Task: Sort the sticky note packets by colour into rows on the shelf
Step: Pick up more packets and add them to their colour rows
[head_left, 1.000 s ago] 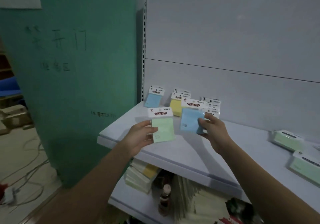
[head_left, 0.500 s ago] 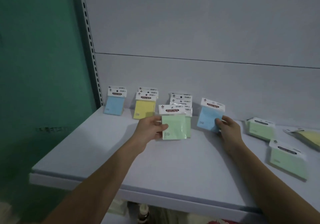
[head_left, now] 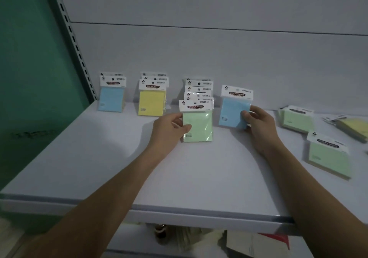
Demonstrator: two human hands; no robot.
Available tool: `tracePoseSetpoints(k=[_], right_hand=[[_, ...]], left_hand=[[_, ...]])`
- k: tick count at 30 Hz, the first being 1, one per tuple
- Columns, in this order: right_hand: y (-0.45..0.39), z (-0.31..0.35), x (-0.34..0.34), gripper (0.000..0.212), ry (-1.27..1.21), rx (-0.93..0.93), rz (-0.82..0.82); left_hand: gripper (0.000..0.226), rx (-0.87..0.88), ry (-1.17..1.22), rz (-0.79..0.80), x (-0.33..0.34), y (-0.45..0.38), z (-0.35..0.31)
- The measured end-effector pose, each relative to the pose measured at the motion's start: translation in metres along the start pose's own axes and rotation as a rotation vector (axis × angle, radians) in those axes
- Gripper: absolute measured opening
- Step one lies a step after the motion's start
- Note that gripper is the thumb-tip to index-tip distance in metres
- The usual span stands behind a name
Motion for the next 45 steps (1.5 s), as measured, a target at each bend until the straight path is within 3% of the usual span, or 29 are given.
tracePoseSetpoints(k=[6, 10, 16, 21, 25, 30, 32, 36, 39, 45], right_hand=[[-0.002, 0.000, -0.001, 0.022, -0.015, -0.004, 0.014], [0.005, 0.007, 0.002, 0.023, -0.038, -0.067, -0.100], [0.031, 0.052, 0.045, 0.022, -0.026, -0.144, -0.167], [0.045, 0.082, 0.145, 0.019, -0.036, -0.181, -0.015], [0.062, 0.072, 0.253, 0.017, -0.022, -0.121, 0.147], [0.071, 0.036, 0.343, 0.021, 0.045, 0.063, 0.173], [0.067, 0.024, 0.359, 0.022, 0.140, 0.045, 0.088], [0.066, 0.015, 0.374, 0.020, 0.616, -0.168, -0.098], [0.064, 0.009, 0.380, 0.013, 0.740, -0.250, -0.170], [0.054, -0.002, 0.390, 0.023, 0.947, -0.357, -0.196]], left_hand=[[0.023, -0.042, -0.084, -0.023, 0.006, -0.002, 0.001], [0.021, -0.058, -0.045, -0.029, 0.000, -0.003, 0.001], [0.023, -0.005, -0.228, -0.001, -0.089, -0.012, 0.020], [0.024, 0.029, -0.499, 0.074, -0.180, 0.001, 0.054], [0.044, 0.032, -0.796, 0.256, -0.222, 0.026, 0.083], [0.049, 0.127, -0.814, 0.265, -0.230, 0.032, 0.100], [0.048, 0.158, -0.822, 0.253, -0.229, 0.031, 0.101], [0.047, 0.174, -0.801, 0.264, -0.229, 0.030, 0.104], [0.045, 0.206, -0.791, 0.242, -0.228, 0.029, 0.105], [0.043, 0.192, -0.776, 0.205, -0.223, 0.026, 0.110]])
Point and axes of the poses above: each hand's wrist, its own y-axis away from the middle knuckle, its own x-axis out of the palm, z = x × y, the point moved 1 cm from there along -y, towards the middle knuckle, and after that the axes turned 3 degrees about y, right-handed, at the moved point
